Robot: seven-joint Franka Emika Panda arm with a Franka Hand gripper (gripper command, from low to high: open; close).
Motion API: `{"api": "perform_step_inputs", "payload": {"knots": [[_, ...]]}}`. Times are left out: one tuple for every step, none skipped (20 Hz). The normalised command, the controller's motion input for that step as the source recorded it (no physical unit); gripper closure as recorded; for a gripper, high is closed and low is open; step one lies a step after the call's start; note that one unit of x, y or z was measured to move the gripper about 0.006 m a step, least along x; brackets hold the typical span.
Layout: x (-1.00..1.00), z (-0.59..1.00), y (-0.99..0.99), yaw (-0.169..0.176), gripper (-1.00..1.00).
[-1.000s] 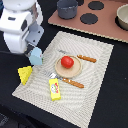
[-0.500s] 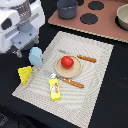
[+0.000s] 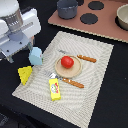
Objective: Interact with the objects in diverse but meaningful ways.
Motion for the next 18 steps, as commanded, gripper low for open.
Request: {"api": "perform_step_inputs", "payload": {"knots": [[0.42, 0.0, -0.26, -0.12, -1.0], [0.4, 0.0, -0.27, -0.117, -1.0], [0.33, 0.0, -0.3, -0.118, -1.0], [0.31, 0.0, -0.31, -0.116, -1.0], [0.28, -0.01, -0.33, -0.097, -1.0], [0.18, -0.04, -0.36, -0.073, -1.0], [0.11, -0.06, -0.38, -0.046, -1.0], [0.01, -0.07, -0.38, -0.024, -1.0], [0.0, -0.09, -0.36, -0.005, -1.0], [0.0, -0.11, -0.33, 0.0, -1.0], [0.0, -0.12, -0.28, 0.0, -1.0], [-0.01, -0.13, -0.27, 0.0, -1.0], [-0.05, -0.15, -0.3, 0.0, -1.0], [-0.04, -0.17, -0.28, 0.0, -1.0], [0.0, -0.17, -0.29, 0.0, -1.0], [0.0, -0.18, -0.3, 0.0, -1.0], [0.0, -0.19, -0.31, 0.0, -1.0], [0.0, -0.16, -0.32, -0.015, -1.0]]}}
